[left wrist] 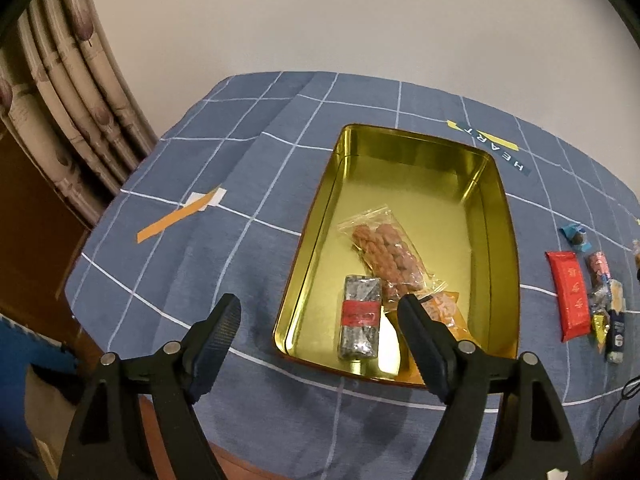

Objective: Organize snacks

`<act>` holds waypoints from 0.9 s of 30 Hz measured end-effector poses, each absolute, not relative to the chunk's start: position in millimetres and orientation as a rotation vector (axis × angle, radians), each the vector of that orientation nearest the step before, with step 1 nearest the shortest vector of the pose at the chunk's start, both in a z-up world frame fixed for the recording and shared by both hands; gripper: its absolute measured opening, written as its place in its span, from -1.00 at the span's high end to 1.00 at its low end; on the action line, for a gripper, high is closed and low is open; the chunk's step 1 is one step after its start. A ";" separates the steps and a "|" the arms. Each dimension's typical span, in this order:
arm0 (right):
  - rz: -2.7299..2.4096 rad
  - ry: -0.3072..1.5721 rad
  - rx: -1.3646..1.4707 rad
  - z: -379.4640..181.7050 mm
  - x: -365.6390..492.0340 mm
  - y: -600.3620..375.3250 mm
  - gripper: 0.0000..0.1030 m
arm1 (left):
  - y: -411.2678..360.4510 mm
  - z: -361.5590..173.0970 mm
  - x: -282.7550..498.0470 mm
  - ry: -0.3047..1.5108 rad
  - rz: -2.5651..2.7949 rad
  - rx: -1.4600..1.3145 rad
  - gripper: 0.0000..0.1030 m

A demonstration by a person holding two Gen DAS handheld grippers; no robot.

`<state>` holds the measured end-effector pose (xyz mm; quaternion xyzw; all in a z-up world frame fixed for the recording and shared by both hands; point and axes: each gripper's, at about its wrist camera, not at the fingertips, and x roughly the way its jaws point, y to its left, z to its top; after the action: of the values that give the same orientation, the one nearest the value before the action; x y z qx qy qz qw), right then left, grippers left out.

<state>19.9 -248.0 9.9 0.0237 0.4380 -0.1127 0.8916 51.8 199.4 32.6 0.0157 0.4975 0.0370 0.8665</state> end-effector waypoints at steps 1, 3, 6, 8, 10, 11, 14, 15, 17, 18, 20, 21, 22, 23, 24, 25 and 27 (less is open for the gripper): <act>-0.224 0.909 0.046 12.1 19.6 -243.0 0.27 | 201.0 32.7 51.5 1.043 0.071 0.020 -0.51; -0.206 0.905 0.035 17.1 20.0 -229.6 0.27 | 204.9 32.4 50.7 1.047 0.075 0.001 -0.51; -0.154 0.908 0.041 22.2 22.2 -206.8 0.27 | 208.5 30.0 51.1 1.058 0.093 -0.016 -0.51; -0.103 0.912 0.035 24.4 25.1 -183.7 0.27 | 210.3 28.6 51.9 1.067 0.104 -0.025 -0.51; -0.053 0.918 0.039 26.1 27.7 -164.4 0.27 | 213.5 27.5 52.1 1.076 0.091 -0.059 -0.51; -0.018 0.919 0.037 27.6 29.8 -150.4 0.27 | 215.6 26.7 52.2 1.083 0.098 -0.071 -0.51; 0.060 0.918 0.031 33.1 34.8 -112.3 0.27 | 221.0 25.7 52.2 1.081 0.149 -0.067 -0.51; 0.088 0.916 0.032 35.0 36.5 -100.4 0.27 | 222.5 25.4 52.6 1.081 0.162 -0.061 -0.51; 0.141 0.916 0.030 38.2 40.3 -73.6 0.27 | 226.8 24.8 52.9 1.084 0.187 -0.074 -0.51; 0.167 0.918 0.032 39.0 42.5 -61.6 0.27 | 229.7 24.4 52.9 1.087 0.193 -0.087 -0.51; 0.215 0.924 0.037 39.2 46.6 -36.8 0.27 | 235.2 23.3 53.1 1.092 0.212 -0.105 -0.51; 0.235 0.930 0.036 38.0 47.6 -27.0 0.27 | 237.8 22.8 53.1 1.094 0.221 -0.111 -0.51; 0.260 0.937 0.038 36.8 49.2 -14.8 0.27 | 240.1 22.7 52.9 1.095 0.226 -0.118 -0.51; 0.289 0.948 0.048 34.9 51.5 -2.7 0.27 | 242.5 22.9 52.6 1.093 0.233 -0.127 -0.51; 0.308 0.957 0.055 33.4 53.0 4.9 0.27 | 244.8 23.1 52.2 1.092 0.238 -0.135 -0.51; 0.324 0.962 0.056 32.1 54.9 13.2 0.27 | 246.6 23.3 51.9 1.091 0.247 -0.140 -0.51; 0.349 0.959 0.038 30.3 59.3 34.1 0.27 | 249.6 22.9 51.7 1.093 0.259 -0.150 -0.51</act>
<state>59.3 34.1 30.3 0.0182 0.4589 0.1669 0.8725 51.7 249.6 22.9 -0.0709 0.5178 0.1227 0.8437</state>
